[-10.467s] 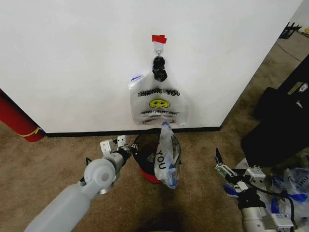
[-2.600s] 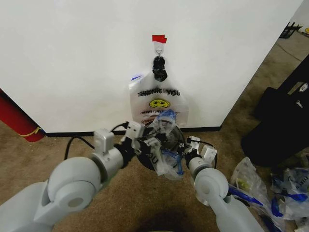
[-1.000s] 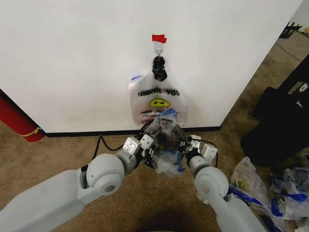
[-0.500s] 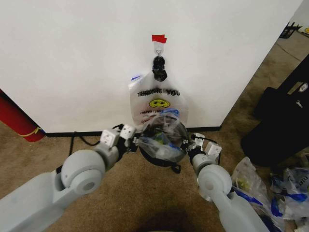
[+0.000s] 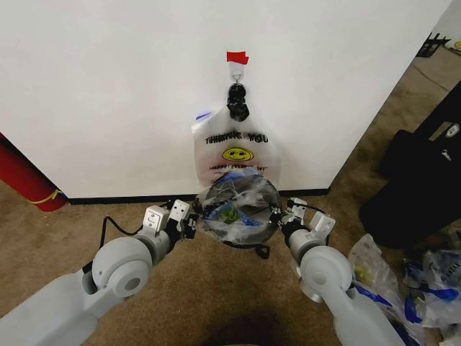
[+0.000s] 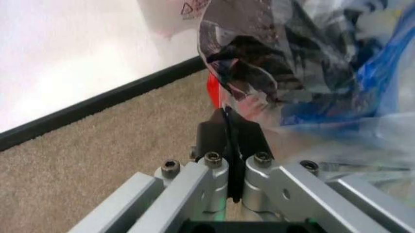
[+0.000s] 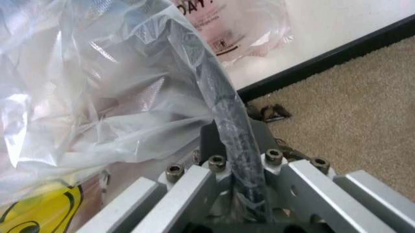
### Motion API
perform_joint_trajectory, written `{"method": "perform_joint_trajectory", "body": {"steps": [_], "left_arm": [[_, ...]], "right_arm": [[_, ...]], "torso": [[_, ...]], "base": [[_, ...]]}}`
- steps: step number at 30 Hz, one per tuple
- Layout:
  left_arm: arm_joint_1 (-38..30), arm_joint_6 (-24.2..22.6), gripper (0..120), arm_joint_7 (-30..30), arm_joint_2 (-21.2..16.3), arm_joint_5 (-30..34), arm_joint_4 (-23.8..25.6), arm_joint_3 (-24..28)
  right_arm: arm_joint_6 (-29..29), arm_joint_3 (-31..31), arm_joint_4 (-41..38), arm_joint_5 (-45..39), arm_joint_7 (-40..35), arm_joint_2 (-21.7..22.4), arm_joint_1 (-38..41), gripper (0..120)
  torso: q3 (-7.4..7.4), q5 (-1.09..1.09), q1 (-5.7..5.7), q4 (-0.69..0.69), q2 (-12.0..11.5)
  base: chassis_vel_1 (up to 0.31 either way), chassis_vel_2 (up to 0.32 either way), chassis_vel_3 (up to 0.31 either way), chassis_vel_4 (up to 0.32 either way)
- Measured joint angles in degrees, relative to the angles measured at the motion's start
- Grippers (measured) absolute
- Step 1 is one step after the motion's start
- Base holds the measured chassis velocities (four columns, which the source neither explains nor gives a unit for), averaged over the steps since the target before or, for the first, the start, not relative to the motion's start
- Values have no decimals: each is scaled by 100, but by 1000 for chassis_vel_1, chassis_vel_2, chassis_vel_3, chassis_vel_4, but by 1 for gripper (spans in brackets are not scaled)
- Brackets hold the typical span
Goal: Pick up the garbage bag from the wall and place it over the trash bin.
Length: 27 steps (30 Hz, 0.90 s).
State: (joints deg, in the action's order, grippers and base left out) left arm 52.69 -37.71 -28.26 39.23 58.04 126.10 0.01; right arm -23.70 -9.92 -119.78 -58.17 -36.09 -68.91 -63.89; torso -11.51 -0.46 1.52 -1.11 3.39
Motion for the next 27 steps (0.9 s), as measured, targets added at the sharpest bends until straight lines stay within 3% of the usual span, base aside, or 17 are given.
{"method": "perform_joint_trajectory", "body": {"steps": [4,11,13,18,27], "left_arm": [[143,60,8,-114,3,23,276,-167],[475,37,36,-335,-234,110,1047,-622],[488,37,38,-336,-259,109,1082,-635],[221,39,62,-315,-407,159,1439,-603],[-466,130,91,525,-448,-240,1167,-288]], "right_arm": [[-4,13,17,118,36,13,-20,0],[-6,41,130,267,87,46,-26,0],[-6,41,135,269,88,49,-26,0],[-6,35,149,361,123,104,-70,0],[-6,170,146,597,229,197,-87,0]], "torso": [[0,0,0,0,0],[0,1,0,1,0],[0,1,0,1,0],[0,1,0,1,0],[0,0,0,-2,0]], "base": [[0,0,0,0],[0,0,0,0],[0,0,0,0],[0,0,0,0],[0,0,0,0]]}}
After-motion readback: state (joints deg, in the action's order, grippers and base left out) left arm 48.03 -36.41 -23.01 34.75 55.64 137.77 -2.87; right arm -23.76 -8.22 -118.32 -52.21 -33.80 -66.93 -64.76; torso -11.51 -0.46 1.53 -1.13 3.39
